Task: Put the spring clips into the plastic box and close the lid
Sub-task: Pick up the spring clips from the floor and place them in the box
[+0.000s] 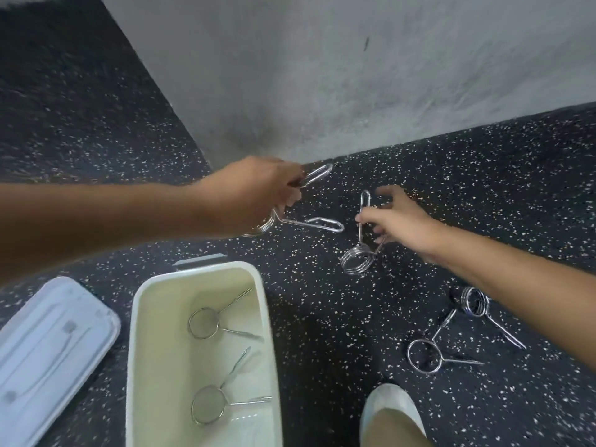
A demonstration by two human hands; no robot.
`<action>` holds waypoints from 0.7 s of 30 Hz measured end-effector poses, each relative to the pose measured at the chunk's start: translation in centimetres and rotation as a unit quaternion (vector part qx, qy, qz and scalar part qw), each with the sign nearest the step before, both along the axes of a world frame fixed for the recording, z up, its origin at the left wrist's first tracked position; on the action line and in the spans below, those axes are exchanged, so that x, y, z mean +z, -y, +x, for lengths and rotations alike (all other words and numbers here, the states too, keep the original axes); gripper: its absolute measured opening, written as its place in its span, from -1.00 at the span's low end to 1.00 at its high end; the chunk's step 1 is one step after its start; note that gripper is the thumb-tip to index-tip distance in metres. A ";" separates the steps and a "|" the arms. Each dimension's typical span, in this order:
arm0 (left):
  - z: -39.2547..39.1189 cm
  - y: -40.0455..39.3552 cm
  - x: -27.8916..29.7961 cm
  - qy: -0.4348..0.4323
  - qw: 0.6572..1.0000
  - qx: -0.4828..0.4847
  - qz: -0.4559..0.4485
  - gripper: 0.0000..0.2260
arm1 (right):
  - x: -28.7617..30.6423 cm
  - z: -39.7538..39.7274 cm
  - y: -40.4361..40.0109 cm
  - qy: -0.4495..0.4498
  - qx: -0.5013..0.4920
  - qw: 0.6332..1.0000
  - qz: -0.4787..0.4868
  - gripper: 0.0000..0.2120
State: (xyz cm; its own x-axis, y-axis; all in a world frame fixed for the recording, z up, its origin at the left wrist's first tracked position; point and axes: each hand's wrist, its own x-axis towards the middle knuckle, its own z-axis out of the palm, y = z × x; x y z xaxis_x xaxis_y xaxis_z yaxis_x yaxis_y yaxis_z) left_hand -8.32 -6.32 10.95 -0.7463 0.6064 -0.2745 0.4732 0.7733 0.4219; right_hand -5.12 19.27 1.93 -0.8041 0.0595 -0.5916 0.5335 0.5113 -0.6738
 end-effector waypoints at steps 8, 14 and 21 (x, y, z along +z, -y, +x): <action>6.5 7.6 0.3 0.051 0.997 0.054 0.010 -0.84 | 1.7 1.5 5.7 0.041 -0.046 0.991 -0.117 -0.65; 13.0 11.8 -4.3 0.101 0.990 0.098 -0.013 -0.74 | 2.4 3.3 7.5 0.041 -0.044 0.991 -0.116 -0.42; 19.8 12.1 -10.7 0.184 0.976 0.096 -0.061 -0.58 | 3.2 4.6 8.6 0.057 -0.065 0.984 -0.154 -0.55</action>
State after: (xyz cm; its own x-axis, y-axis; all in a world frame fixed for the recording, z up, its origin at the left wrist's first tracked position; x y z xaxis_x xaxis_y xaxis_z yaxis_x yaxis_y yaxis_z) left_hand 11.49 -18.38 0.22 -0.6800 0.4109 -0.6073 0.1472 0.8879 0.4359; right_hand -0.57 10.69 5.10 -0.7296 -0.0394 -0.6828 0.6613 0.2140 -0.7190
